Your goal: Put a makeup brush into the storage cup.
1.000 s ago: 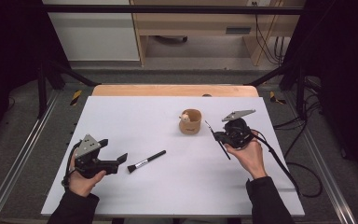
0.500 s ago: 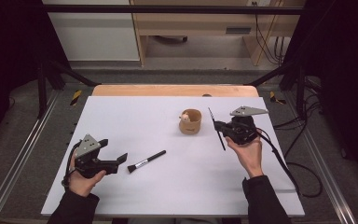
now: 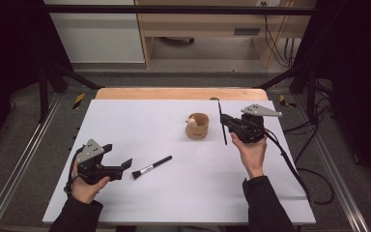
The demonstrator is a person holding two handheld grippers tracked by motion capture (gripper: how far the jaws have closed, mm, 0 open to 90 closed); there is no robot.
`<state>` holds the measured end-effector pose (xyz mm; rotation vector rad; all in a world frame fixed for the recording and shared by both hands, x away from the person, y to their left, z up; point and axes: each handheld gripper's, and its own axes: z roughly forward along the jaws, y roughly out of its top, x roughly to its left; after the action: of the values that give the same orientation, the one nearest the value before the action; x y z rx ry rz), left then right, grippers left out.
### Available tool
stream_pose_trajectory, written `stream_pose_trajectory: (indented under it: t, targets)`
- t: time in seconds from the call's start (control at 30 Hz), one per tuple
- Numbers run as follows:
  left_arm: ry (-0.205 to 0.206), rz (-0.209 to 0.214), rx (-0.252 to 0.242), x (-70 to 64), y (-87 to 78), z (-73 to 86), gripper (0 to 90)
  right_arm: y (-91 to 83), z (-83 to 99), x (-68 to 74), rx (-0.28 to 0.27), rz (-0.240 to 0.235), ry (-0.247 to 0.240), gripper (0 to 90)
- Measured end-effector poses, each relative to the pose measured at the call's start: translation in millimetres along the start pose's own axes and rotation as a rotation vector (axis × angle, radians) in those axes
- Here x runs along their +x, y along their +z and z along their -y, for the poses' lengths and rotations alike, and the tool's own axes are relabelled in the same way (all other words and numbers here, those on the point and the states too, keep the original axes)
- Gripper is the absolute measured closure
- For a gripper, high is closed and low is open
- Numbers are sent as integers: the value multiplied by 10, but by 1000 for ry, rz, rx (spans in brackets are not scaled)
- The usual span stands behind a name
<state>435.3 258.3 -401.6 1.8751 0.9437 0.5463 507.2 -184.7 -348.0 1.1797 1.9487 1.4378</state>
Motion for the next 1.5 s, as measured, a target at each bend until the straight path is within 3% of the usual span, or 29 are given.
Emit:
stream_pose_trajectory:
  t: [0.27,0.5,1.5]
  targets:
    - [-3,1,-1,2,4,5,78,121,-84,18,-43,20,5,856]
    - [-8,3,-6,14,-4,7,78,255,-183,34,-97,65,16,856]
    - [-15,6,-17,33,-20,7,77,773,-336,-11,-111,109,45,855]
